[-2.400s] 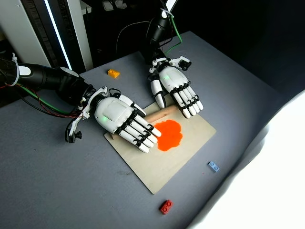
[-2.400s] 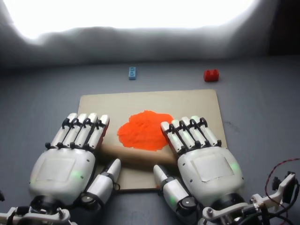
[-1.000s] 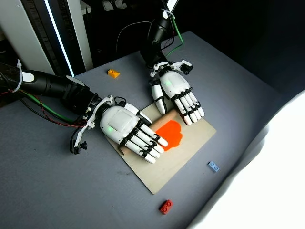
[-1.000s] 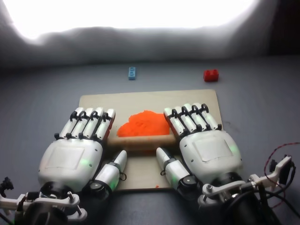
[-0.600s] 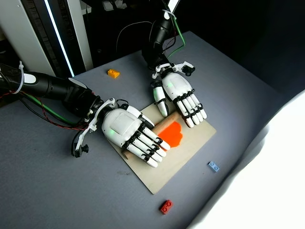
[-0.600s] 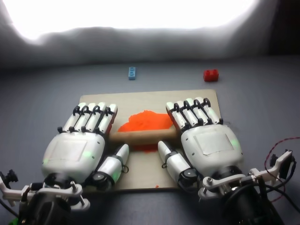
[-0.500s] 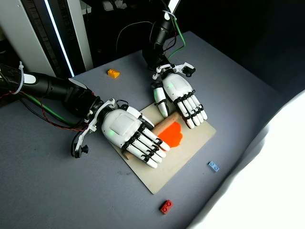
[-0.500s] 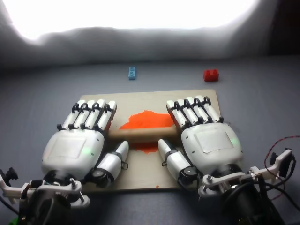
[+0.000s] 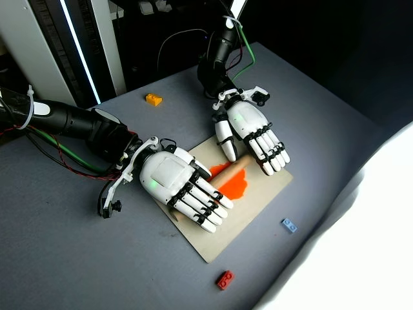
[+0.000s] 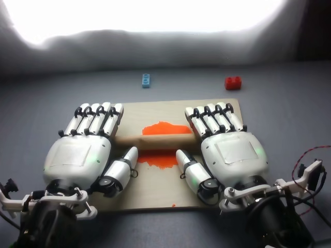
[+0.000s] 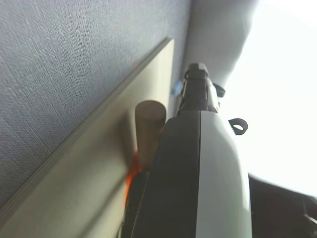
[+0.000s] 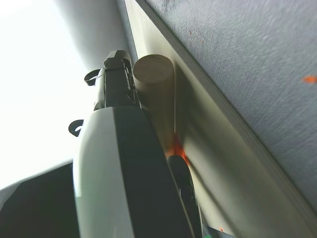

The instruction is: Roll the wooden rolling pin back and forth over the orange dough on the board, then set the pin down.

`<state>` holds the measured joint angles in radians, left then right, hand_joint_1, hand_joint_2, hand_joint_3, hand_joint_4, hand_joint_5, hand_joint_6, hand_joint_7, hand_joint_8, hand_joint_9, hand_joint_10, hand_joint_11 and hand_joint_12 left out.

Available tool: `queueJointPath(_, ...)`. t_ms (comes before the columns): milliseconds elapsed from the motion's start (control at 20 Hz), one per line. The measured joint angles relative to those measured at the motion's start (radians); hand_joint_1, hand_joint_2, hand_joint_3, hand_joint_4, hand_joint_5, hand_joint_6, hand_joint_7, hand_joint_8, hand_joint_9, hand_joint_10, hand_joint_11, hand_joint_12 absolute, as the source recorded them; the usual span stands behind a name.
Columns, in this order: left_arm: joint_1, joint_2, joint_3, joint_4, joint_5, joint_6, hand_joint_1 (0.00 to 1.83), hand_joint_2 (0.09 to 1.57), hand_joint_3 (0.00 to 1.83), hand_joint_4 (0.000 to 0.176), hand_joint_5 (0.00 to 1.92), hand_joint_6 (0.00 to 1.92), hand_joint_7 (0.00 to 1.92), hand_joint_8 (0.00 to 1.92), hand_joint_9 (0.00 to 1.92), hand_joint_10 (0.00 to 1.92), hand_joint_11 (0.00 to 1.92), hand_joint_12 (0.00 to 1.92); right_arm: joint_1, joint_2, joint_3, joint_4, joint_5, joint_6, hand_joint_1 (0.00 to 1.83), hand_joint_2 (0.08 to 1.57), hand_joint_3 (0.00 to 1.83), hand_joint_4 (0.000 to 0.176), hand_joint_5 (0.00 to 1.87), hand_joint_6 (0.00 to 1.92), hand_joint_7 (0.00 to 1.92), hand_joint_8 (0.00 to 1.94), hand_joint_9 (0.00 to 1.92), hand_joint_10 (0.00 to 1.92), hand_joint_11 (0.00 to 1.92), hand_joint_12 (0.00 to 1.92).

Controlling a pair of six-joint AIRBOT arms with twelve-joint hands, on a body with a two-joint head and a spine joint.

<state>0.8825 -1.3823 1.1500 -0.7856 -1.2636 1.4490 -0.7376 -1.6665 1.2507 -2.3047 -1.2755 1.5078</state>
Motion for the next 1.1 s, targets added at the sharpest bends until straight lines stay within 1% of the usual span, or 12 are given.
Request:
queueJointPath(50, 0.0, -0.002, 0.001, -0.001, 0.001, 0.0, 0.0, 1.55, 0.01, 0.0, 0.0, 0.0, 0.0, 0.0, 0.0, 0.0, 0.0, 0.0, 0.003, 0.0, 0.004, 0.0, 0.003, 0.0, 0.0, 1.57, 0.0, 0.0, 0.12, 0.0, 0.12, 0.0, 0.09, 0.0, 0.0, 0.09)
queueJointPath(200, -0.001, -0.014, 0.019, 0.002, 0.016, -0.005, 0.0, 1.55, 0.01, 0.0, 0.0, 0.0, 0.0, 0.0, 0.0, 0.0, 0.0, 0.0, 0.014, -0.002, 0.021, -0.003, 0.007, 0.007, 0.0, 1.57, 0.0, 0.0, 0.13, 0.0, 0.13, 0.0, 0.1, 0.0, 0.0, 0.14)
queueJointPath(350, -0.008, -0.019, 0.034, 0.004, 0.023, -0.006, 0.0, 1.55, 0.01, 0.0, 0.0, 0.0, 0.0, 0.0, 0.0, 0.0, 0.0, 0.0, 0.016, -0.004, 0.026, 0.0, 0.015, 0.011, 0.0, 1.57, 0.0, 0.0, 0.11, 0.0, 0.12, 0.0, 0.09, 0.0, 0.0, 0.14)
queueJointPath(400, -0.01, -0.022, 0.038, 0.005, 0.023, -0.006, 0.0, 1.55, 0.01, 0.0, 0.0, 0.0, 0.0, 0.0, 0.0, 0.0, 0.0, 0.0, 0.016, -0.005, 0.029, 0.0, 0.02, 0.014, 0.0, 1.57, 0.0, 0.0, 0.13, 0.01, 0.13, 0.0, 0.1, 0.0, 0.0, 0.18)
queueJointPath(500, -0.014, -0.023, 0.043, 0.007, 0.033, -0.006, 0.0, 1.55, 0.01, 0.0, 0.0, 0.0, 0.0, 0.0, 0.0, 0.0, 0.0, 0.0, 0.016, -0.006, 0.033, 0.001, 0.024, 0.014, 0.0, 1.57, 0.0, 0.0, 0.12, 0.0, 0.13, 0.0, 0.11, 0.0, 0.0, 0.19)
queueJointPath(600, -0.019, -0.024, 0.051, 0.008, 0.043, -0.006, 0.0, 1.55, 0.01, 0.0, 0.0, 0.0, 0.0, 0.0, 0.0, 0.0, 0.0, 0.0, 0.018, -0.006, 0.038, 0.008, 0.031, 0.015, 0.0, 1.57, 0.0, 0.0, 0.11, 0.0, 0.1, 0.0, 0.08, 0.0, 0.0, 0.12)
queueJointPath(700, -0.023, -0.024, 0.061, 0.011, 0.053, -0.01, 0.0, 1.55, 0.01, 0.0, 0.0, 0.0, 0.0, 0.0, 0.0, 0.0, 0.0, 0.0, 0.024, -0.006, 0.046, 0.015, 0.036, 0.023, 0.0, 1.57, 0.0, 0.0, 0.14, 0.01, 0.13, 0.0, 0.1, 0.01, 0.0, 0.21)
queueJointPath(950, -0.037, -0.03, 0.078, 0.007, 0.066, -0.022, 0.0, 1.55, 0.0, 0.0, 0.0, 0.0, 0.0, 0.0, 0.0, 0.0, 0.0, 0.0, 0.042, -0.012, 0.065, 0.036, 0.044, 0.029, 0.0, 1.56, 0.0, 0.0, 0.15, 0.0, 0.13, 0.0, 0.09, 0.0, 0.0, 0.07)
queueJointPath(1000, -0.037, -0.033, 0.085, 0.011, 0.069, -0.03, 0.0, 1.55, 0.0, 0.0, 0.0, 0.0, 0.0, 0.0, 0.0, 0.0, 0.0, 0.0, 0.043, -0.013, 0.071, 0.042, 0.047, 0.031, 0.0, 1.57, 0.0, 0.0, 0.14, 0.0, 0.13, 0.0, 0.09, 0.0, 0.0, 0.1)
queueJointPath(1100, -0.042, -0.035, 0.096, 0.002, 0.069, -0.034, 0.0, 1.55, 0.01, 0.0, 0.0, 0.0, 0.0, 0.0, 0.0, 0.0, 0.0, 0.0, 0.044, -0.013, 0.084, 0.05, 0.054, 0.033, 0.0, 1.57, 0.0, 0.0, 0.12, 0.0, 0.12, 0.0, 0.08, 0.0, 0.0, 0.07)
